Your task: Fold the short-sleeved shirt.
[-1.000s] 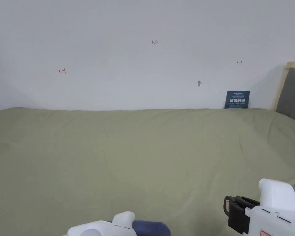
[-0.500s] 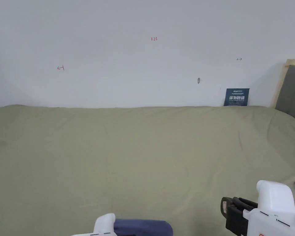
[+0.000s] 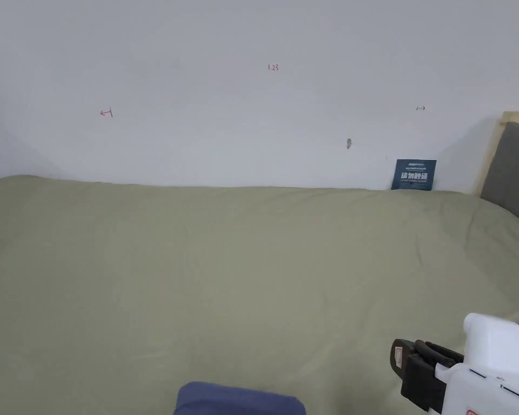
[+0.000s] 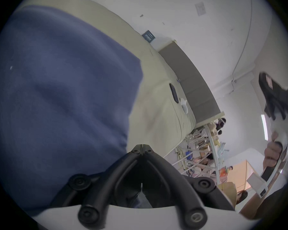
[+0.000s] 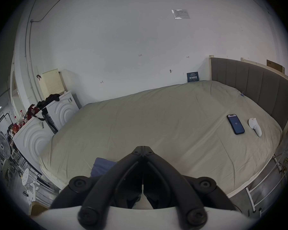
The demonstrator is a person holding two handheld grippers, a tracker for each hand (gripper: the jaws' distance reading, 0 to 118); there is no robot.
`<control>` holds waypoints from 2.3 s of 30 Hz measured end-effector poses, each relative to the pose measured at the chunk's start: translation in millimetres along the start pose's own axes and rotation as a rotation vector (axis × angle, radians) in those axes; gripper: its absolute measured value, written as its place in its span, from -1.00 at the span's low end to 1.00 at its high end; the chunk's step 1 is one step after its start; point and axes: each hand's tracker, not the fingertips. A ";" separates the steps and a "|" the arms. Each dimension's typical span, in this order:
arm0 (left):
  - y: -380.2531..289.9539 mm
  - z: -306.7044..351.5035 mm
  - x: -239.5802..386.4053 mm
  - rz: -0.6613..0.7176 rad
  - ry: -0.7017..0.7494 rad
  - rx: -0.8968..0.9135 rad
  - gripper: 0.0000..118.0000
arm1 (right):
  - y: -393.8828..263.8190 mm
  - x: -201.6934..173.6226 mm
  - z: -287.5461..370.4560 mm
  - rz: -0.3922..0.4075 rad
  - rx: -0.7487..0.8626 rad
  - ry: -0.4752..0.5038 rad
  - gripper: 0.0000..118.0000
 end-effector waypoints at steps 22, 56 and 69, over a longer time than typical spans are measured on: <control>25.9 262.4 15.9 -0.286 0.471 0.572 -1.00 | -34.2 -76.5 -81.2 0.157 -0.171 0.373 -0.99; 69.9 114.3 -125.9 0.244 0.113 0.008 0.94 | -152.6 38.2 -241.3 -0.412 -0.729 0.739 -0.99; 47.0 101.6 -128.7 0.335 0.016 0.059 -0.57 | -150.2 51.8 -234.5 -0.441 -0.709 0.687 -0.99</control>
